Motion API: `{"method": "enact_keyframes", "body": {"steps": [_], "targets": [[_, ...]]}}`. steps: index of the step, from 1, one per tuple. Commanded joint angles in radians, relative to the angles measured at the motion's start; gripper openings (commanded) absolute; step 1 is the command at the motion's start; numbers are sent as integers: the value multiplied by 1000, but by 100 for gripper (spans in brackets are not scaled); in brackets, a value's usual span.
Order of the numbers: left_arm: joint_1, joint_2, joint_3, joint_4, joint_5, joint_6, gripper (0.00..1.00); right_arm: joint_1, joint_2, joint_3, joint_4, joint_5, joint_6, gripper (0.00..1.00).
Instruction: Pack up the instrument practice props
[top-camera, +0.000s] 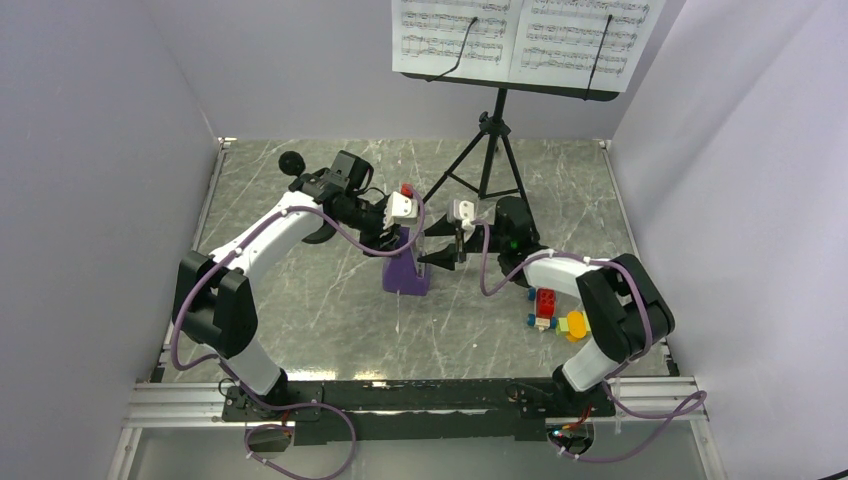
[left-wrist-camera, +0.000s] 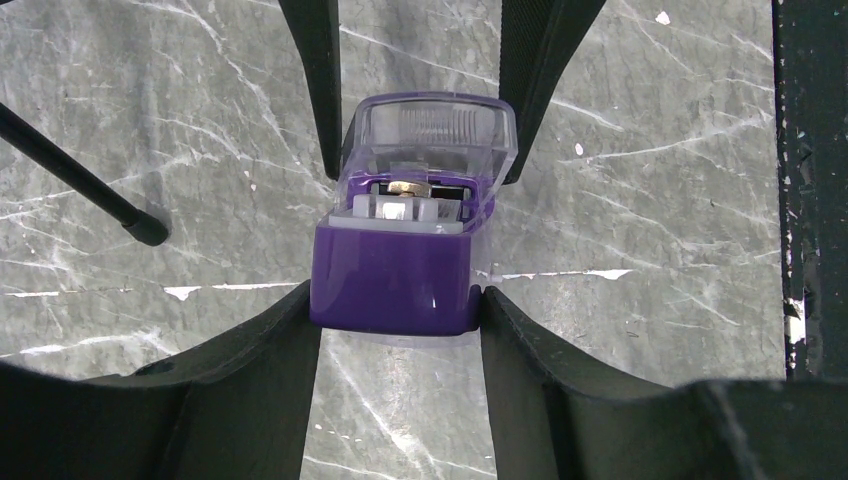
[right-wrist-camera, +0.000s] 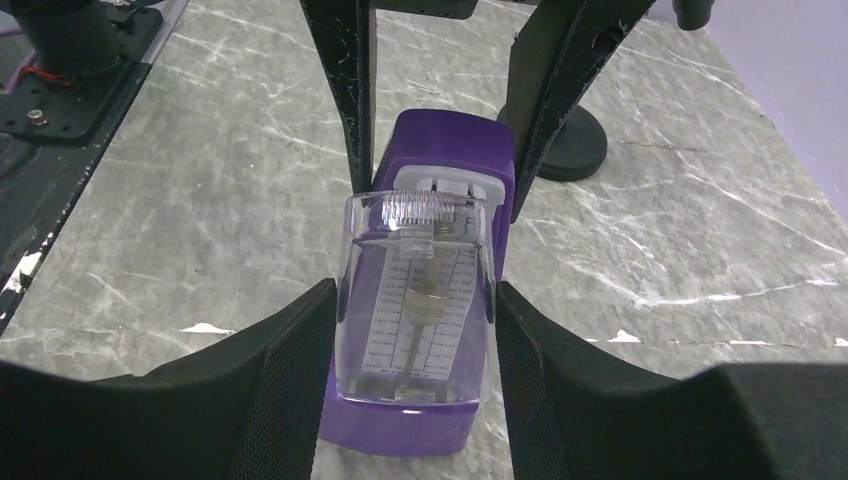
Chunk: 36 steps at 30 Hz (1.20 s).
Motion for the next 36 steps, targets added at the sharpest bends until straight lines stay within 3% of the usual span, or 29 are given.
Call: {"method": "enact_keyframes", "body": {"steps": [1,16,33,36], "targets": [[-17,4,-21,-21,-8,-13,58,8,16,43,-3,-33,-35,0],[-17,5,-25,-10,-10,-14,58,17,23,54,-67,-55,19,0],[-16,5,-30,3,-13,-27,58,17,40,-12,173,59,220,0],[-17,8,-28,3,-13,-28,58,28,44,-12,141,55,184,0]]}}
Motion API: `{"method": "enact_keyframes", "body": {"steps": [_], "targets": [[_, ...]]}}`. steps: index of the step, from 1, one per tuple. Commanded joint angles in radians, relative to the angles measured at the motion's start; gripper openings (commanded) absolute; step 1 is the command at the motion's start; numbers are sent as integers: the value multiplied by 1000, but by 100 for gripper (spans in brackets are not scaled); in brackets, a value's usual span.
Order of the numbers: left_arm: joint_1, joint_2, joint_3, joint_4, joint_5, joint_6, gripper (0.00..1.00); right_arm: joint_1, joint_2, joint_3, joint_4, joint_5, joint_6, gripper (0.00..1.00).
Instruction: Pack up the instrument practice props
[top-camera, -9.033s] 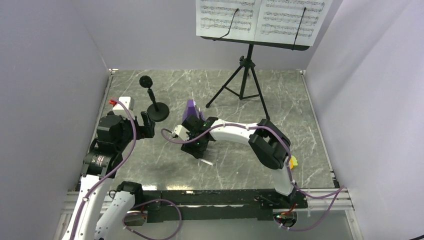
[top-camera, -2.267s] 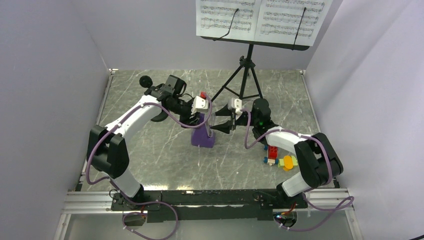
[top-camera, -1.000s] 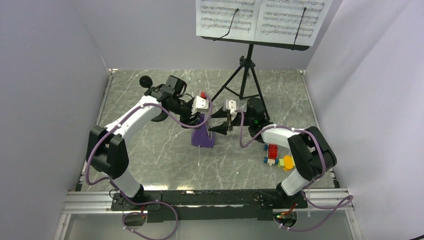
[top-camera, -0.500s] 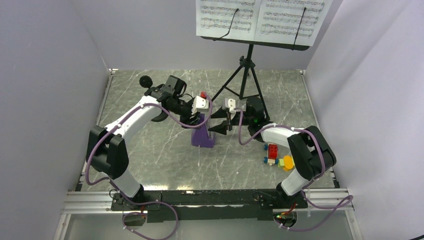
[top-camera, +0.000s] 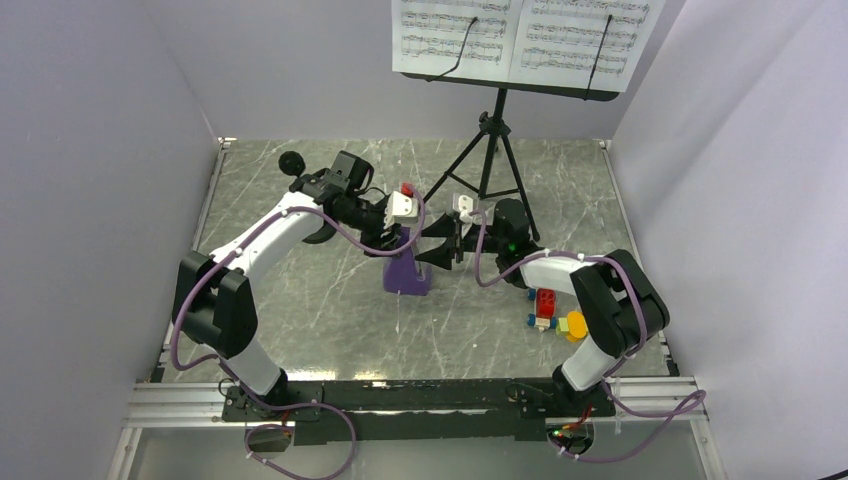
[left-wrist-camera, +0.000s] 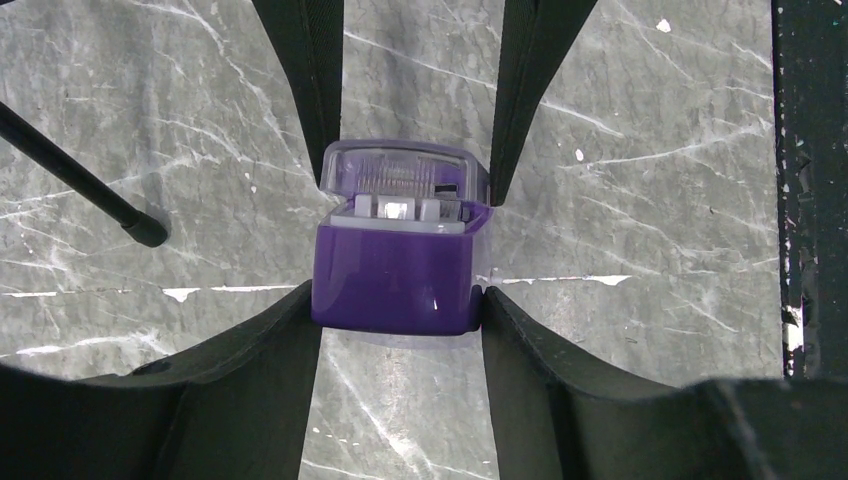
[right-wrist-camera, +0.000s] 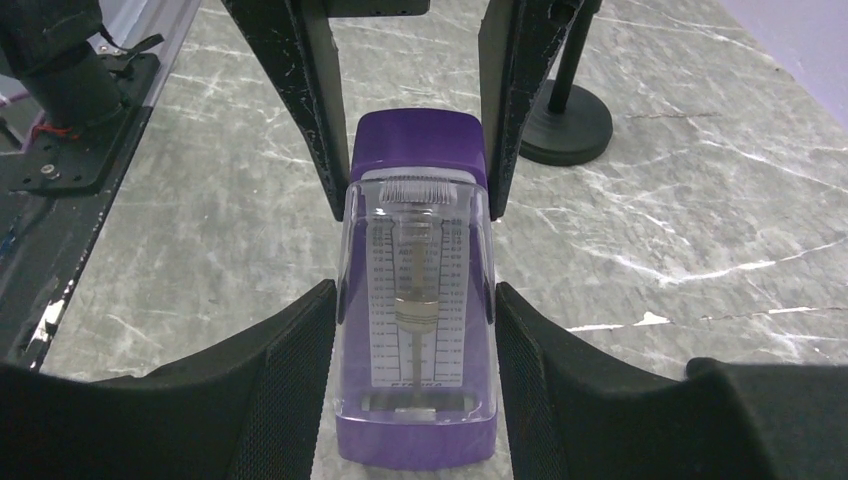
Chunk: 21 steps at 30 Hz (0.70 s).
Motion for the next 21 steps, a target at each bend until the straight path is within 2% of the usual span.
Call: {"method": "enact_keyframes", "body": {"steps": [1,7,21], "targets": [[-16,10,-22,-12,-15,-10,58,18,11,-13,52,2,7,0],[-16,9,-23,-7,-18,-9,58,28,10,-28,-25,1,-82,0],[-17,-2,-20,-9,-6,33,56,28,63,38,-151,62,-111,0]]}}
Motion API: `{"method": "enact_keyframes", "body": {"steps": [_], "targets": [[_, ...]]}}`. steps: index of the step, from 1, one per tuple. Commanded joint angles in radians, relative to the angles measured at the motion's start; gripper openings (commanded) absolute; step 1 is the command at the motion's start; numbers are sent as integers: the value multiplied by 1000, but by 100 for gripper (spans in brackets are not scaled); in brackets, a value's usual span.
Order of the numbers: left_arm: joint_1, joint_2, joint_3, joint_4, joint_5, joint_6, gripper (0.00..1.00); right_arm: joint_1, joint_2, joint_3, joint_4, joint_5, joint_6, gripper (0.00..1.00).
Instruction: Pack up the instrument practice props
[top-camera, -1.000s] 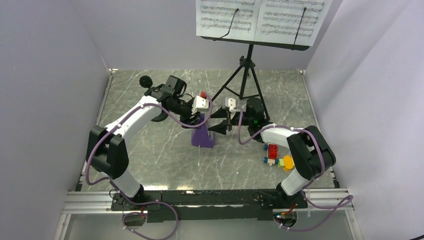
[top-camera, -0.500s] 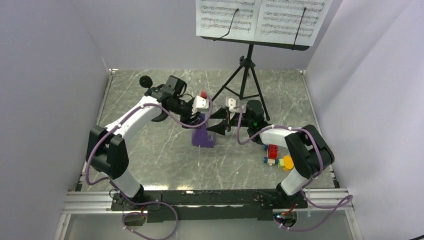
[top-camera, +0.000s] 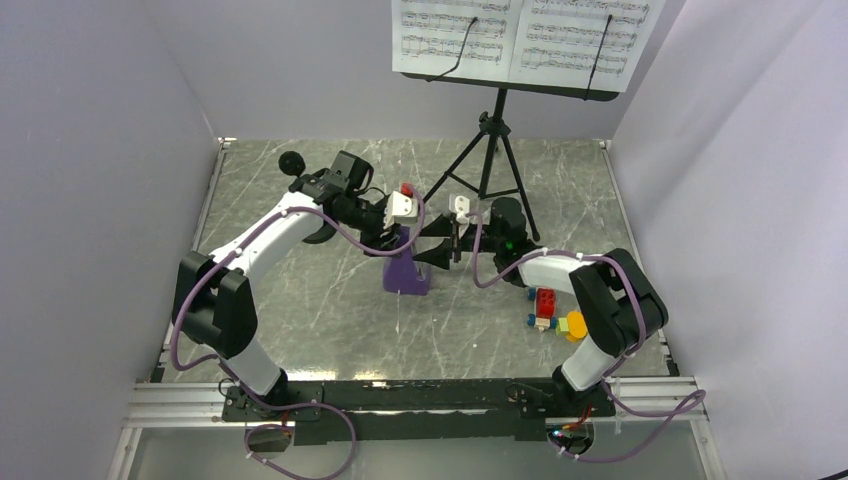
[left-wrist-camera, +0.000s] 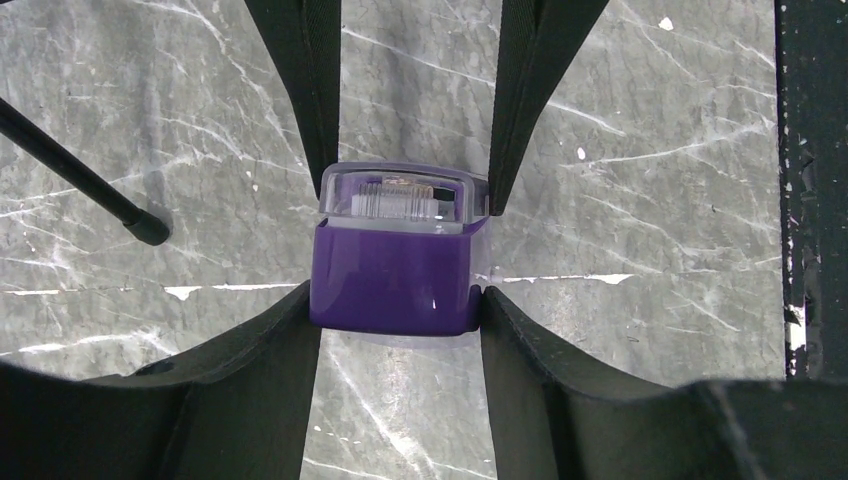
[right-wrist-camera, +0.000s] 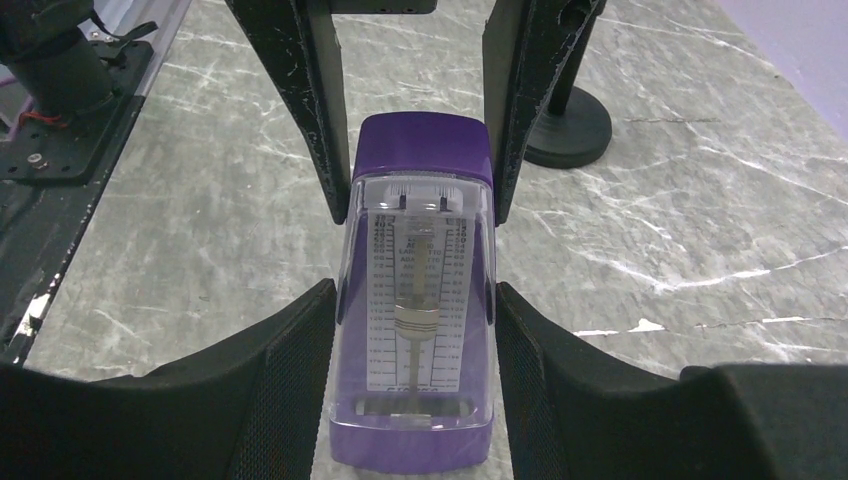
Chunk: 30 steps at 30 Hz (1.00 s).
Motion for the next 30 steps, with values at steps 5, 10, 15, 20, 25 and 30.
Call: {"method": "enact_keyframes", "body": {"steps": [5,10,15,20,25,30], "targets": [[-17,-5,-20,-7,3,32,54,20,64,58,-246,86,-112,0],[-17,-7,-17,36,21,7,52,40,76,94,-394,102,-213,0],[-17,-11,-16,53,45,-10,50,82,86,135,-573,165,-371,0],[-31,-16,-53,188,68,-78,49,112,141,210,-681,204,-356,0],[-38,-12,-55,216,73,-100,49,122,138,210,-669,207,-339,0],[-32,-38,-91,220,63,-103,49,121,132,222,-686,213,-334,0]]}}
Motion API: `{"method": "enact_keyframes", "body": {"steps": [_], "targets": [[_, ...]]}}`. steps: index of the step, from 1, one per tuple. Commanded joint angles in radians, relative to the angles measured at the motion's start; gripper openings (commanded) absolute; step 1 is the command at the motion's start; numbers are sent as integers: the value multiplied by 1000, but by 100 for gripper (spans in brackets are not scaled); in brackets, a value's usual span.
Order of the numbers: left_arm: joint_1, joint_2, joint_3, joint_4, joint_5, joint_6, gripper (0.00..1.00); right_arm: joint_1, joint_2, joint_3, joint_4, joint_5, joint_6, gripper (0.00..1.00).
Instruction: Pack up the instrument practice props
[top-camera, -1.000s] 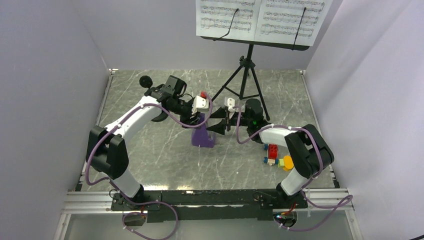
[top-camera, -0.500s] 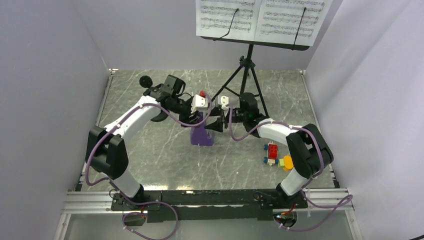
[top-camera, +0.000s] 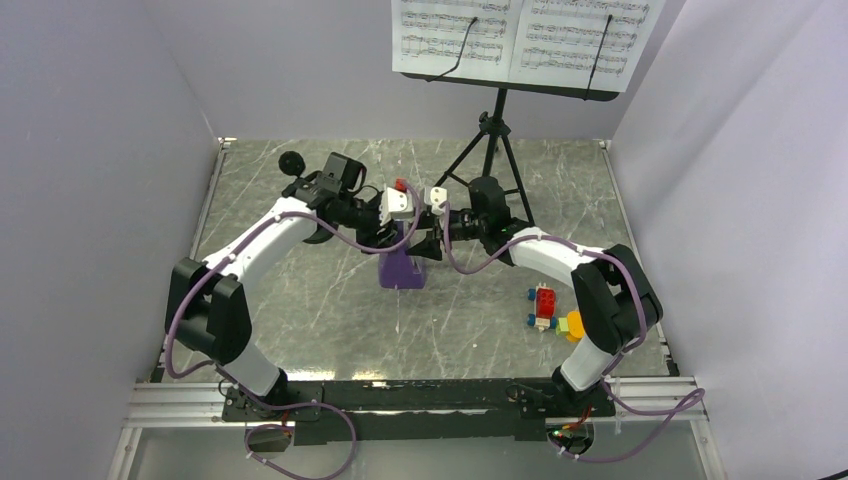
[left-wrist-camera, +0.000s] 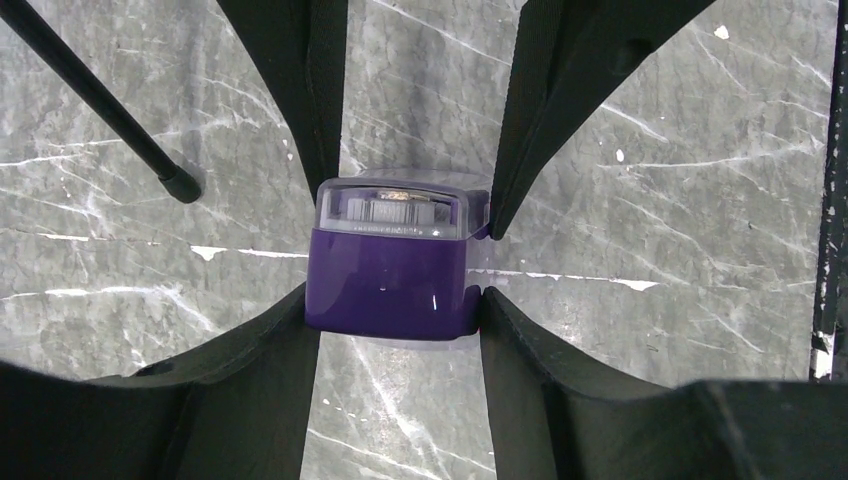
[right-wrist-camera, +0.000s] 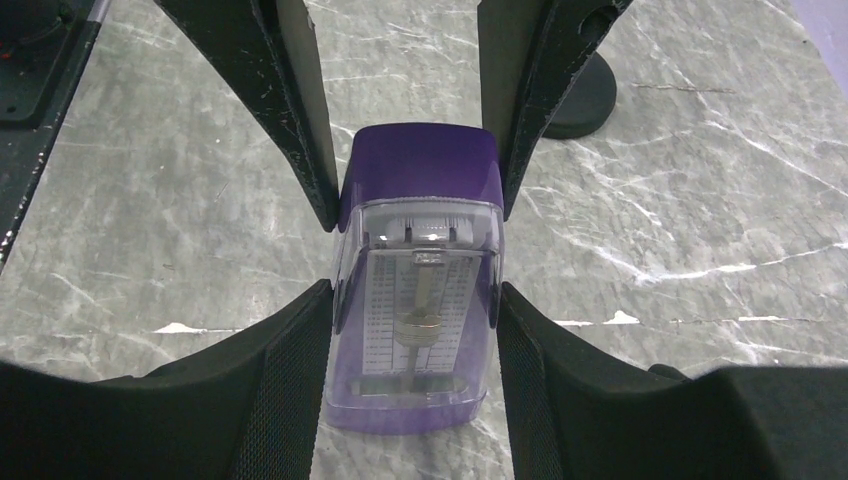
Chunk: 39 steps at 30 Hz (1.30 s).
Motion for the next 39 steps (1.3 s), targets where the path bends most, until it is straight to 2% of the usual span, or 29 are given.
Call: {"method": "enact_keyframes", "body": {"steps": [1,7,9,13,15,18,23,27,28,30,31,32,33,35,38,39], "targets": [[-48,-5,-46,138,114,-21,49,69,98,-26,-174,144,-52,0],[-46,-25,-73,163,113,-27,47,69,110,-11,-186,150,-42,0],[-46,-23,-70,133,125,2,42,69,115,-6,-196,146,-57,0],[-58,21,-19,0,145,155,26,83,121,-5,-204,154,-137,0],[-67,53,32,-79,133,277,24,86,131,6,-201,156,-143,0],[-70,83,73,-121,117,347,25,83,149,48,-233,140,-117,0],[-53,97,113,-134,121,318,25,61,115,50,-248,94,-79,0],[-30,95,102,-94,123,282,21,37,78,43,-289,54,-82,1],[-25,96,98,-77,121,270,23,32,72,50,-315,38,-83,7],[-21,88,80,-18,104,228,37,23,70,66,-351,19,-82,24],[-21,82,71,20,88,195,43,20,69,78,-367,21,-78,34],[-22,79,65,52,75,157,49,17,66,87,-374,29,-69,49],[-21,77,63,72,63,123,56,13,62,93,-374,33,-65,58],[-14,68,61,84,54,84,67,-4,51,109,-383,31,-65,72],[3,16,22,135,47,9,75,-24,34,135,-418,31,-86,97],[6,-7,10,146,35,-16,78,-29,29,144,-436,34,-96,99]]}}
